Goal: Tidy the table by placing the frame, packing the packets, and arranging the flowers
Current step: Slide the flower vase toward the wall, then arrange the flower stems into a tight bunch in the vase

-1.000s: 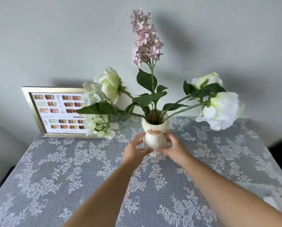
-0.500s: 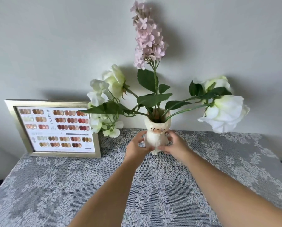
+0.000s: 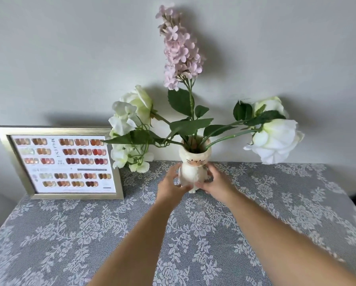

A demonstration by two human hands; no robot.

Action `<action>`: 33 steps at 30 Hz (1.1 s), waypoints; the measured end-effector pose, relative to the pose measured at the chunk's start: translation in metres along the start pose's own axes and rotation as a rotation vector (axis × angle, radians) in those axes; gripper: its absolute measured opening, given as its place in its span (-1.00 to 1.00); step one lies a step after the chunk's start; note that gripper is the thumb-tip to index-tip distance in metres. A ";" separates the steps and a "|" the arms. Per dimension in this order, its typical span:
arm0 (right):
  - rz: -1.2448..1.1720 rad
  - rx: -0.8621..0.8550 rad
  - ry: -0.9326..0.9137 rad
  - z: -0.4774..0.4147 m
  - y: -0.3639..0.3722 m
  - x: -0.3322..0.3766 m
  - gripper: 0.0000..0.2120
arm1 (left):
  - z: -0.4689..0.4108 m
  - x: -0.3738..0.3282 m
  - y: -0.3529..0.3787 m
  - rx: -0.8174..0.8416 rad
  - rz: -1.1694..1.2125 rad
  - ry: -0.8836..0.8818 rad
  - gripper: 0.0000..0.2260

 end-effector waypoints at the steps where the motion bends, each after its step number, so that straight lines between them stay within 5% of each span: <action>1: 0.021 -0.008 0.000 0.003 -0.002 0.002 -0.24 | 0.003 -0.002 0.000 0.004 -0.019 -0.012 -0.25; 7: 0.100 -0.068 -0.014 0.035 -0.024 0.008 -0.29 | 0.037 -0.022 -0.008 -0.039 -0.148 -0.025 -0.27; 15: 0.201 -0.137 -0.168 0.109 -0.065 0.039 -0.70 | 0.110 -0.062 -0.014 -0.066 -0.245 0.113 -0.57; 23: 0.264 -0.540 -0.419 0.162 -0.147 0.086 -0.96 | 0.158 -0.135 -0.036 -0.286 -0.351 0.384 -0.93; 30: 0.235 -0.775 -0.203 0.163 -0.208 0.092 -0.84 | 0.165 -0.201 -0.079 -0.539 -0.382 0.631 -0.94; 33: 0.249 -0.787 -0.005 0.159 -0.212 0.079 -0.64 | 0.152 -0.205 -0.095 -0.638 -0.456 0.531 -0.68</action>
Point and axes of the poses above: each hand's wrist, its own z-axis away from the middle knuckle, its own y-axis out of the palm, x = y × z, the point moved 3 cm from there along -z, towards the middle knuckle, and after that the axes turned 14 degrees about z, right-handed, at the moved point
